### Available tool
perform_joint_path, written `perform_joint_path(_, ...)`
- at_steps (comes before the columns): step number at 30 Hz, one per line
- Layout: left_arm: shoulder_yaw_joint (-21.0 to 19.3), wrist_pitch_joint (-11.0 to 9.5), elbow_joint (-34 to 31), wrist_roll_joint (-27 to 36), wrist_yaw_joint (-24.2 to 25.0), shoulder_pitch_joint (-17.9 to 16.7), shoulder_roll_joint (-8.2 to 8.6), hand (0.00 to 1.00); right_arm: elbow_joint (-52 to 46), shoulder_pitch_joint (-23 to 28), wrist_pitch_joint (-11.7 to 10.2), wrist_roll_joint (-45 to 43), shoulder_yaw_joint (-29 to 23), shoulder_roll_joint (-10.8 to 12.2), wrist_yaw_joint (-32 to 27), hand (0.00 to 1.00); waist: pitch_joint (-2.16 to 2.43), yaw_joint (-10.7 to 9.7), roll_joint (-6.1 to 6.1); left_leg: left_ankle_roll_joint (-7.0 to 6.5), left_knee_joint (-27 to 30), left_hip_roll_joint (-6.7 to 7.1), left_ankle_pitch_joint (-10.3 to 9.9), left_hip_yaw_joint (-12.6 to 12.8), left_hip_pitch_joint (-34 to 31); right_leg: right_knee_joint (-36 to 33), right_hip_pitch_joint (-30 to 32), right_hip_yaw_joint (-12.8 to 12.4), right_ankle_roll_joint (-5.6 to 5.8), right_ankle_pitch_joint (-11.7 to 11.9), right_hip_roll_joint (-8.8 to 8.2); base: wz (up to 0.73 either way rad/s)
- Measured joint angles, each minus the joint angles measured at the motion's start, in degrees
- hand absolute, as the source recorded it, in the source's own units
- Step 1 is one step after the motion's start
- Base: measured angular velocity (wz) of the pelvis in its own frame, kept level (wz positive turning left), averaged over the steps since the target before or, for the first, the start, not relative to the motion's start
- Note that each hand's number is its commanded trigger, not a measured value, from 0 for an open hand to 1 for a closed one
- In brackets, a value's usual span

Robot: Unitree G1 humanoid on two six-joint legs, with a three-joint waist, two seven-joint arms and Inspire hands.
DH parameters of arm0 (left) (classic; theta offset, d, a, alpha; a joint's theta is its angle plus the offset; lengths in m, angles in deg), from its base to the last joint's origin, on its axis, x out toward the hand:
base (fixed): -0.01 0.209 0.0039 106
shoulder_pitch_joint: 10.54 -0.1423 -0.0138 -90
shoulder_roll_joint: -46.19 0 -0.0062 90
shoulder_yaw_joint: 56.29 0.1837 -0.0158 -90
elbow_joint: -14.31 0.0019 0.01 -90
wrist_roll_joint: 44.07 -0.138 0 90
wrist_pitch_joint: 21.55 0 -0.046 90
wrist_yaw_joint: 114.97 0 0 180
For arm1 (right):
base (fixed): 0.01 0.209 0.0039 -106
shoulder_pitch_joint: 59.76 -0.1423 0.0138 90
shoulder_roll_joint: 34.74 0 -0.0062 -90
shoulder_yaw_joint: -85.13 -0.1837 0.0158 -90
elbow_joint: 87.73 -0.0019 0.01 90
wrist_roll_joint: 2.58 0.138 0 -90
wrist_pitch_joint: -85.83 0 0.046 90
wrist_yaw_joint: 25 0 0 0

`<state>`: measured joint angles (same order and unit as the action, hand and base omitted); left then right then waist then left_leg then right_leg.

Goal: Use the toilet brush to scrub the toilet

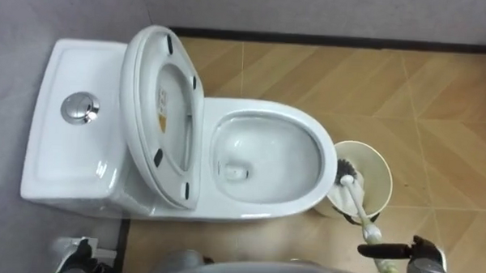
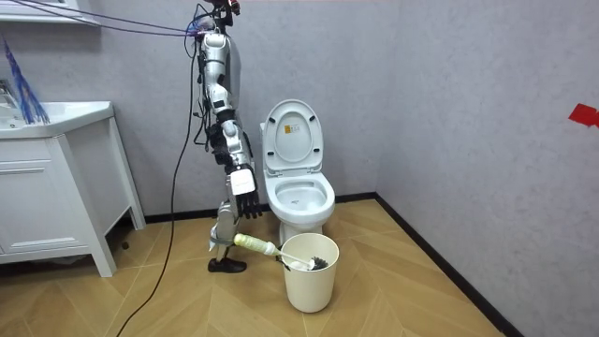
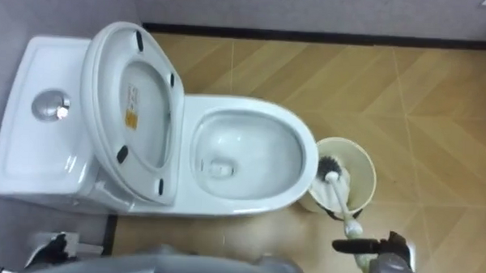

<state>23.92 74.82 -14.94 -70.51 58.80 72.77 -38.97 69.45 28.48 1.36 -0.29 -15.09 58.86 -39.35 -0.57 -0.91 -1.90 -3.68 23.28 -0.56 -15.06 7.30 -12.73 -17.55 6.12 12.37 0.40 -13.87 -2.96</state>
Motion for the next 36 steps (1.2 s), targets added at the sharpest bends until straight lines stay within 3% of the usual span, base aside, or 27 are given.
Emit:
perform_joint_path(2, 1.3, -1.1, -0.1, 2.1, -1.6, 1.5, -0.14, 0.0, 1.8, -2.9, -0.5, 0.1, 0.0, -0.8, -1.1, 0.0, -0.34, 0.2, 0.53, -0.3, 2.1, -0.27, -0.1, -0.2, -4.6, -3.3, 5.0, 0.2, -0.02, 0.0, -0.26, 0.0)
perform_joint_path(5, 3.4, -1.6, -0.2, 2.5, -3.4, 3.6, -0.26, 0.0, 3.0, -5.0, -0.7, 0.4, 1.5, -2.0, -2.5, 0.0, -0.27, 1.6, 1.02, -0.8, 5.2, -0.42, 0.0, -0.6, -10.0, -6.9, 10.5, 0.3, -0.17, -0.1, -0.57, -0.03)
perform_joint_path(9, 7.0, -2.2, -0.4, 7.7, -4.4, 6.5, -0.63, 0.0, 5.1, -8.2, -0.7, 0.3, 3.6, -2.9, -3.4, 0.0, -0.33, 2.0, 0.85, -1.52, 7.7, 0.36, 1.0, -1.2, -16.6, -12.3, 18.2, 0.6, -0.57, -0.6, -2.01, 0.1)
perform_joint_path(12, 9.1, -2.9, -3.0, 10.4, -4.5, 8.6, -0.63, 0.0, 7.1, -10.8, -1.1, -0.1, 4.7, -4.1, -3.4, 0.0, -0.72, 2.8, 0.58, -1.91, 10.8, 0.82, 1.7, -1.5, -22.4, -16.8, 24.3, 0.9, -0.86, -1.6, -3.22, 0.14)
perform_joint_path(16, 13.8, -3.3, -7.0, 15.4, -4.5, 11.9, -1.2, 0.0, 9.4, -14.3, -1.2, -0.1, 8.6, -8.0, -3.8, 0.0, -0.99, 3.1, 0.54, -2.01, 15.5, 1.31, 2.0, -2.1, -30.9, -22.9, 33.1, 1.3, -1.21, -3.4, -5.11, 0.15)
perform_joint_path(18, 16.1, -3.9, -7.9, 18.6, -4.5, 13.3, -1.35, 0.0, 9.6, -16.1, -1.1, 0.2, 10.9, -9.9, -3.9, 0.0, -1.36, 3.4, 0.43, -2.25, 17.3, 1.43, 2.3, -1.9, -34.8, -25.6, 37.0, 1.7, -1.34, -3.4, -5.95, 0.0)
perform_joint_path(23, 18.8, -4.4, -12.5, 23.9, -4.6, 15.5, -1.93, 0.0, 9.1, -18.1, -1.0, 1.9, 12.6, -13.5, -4.6, 0.0, -1.83, 4.3, 0.69, -2.45, 21.9, 1.43, 2.3, -2.0, -43.0, -30.9, 45.3, 0.5, -1.81, -4.1, -6.02, 0.03)
perform_joint_path(28, 21.3, -5.1, -16.5, 27.0, -4.9, 16.6, -3.0, 0.0, 9.0, -21.3, -1.4, 1.9, 13.7, -14.7, -5.9, 0.0, -2.04, 4.3, 0.73, -2.53, 26.2, 2.04, 1.8, -1.7, -49.1, -37.4, 52.0, 0.3, -2.48, -6.3, -8.14, 0.13)
perform_joint_path(36, 24.1, -5.3, -21.5, 27.0, -4.9, 17.7, -3.03, 0.0, 8.1, -23.2, -3.0, 3.7, 16.0, -15.8, -7.2, 0.0, -2.24, 4.6, 1.33, -2.23, 31.4, 2.18, 0.6, -1.1, -55.6, -44.1, 58.9, 0.2, -3.66, -8.9, -10.02, 0.07)
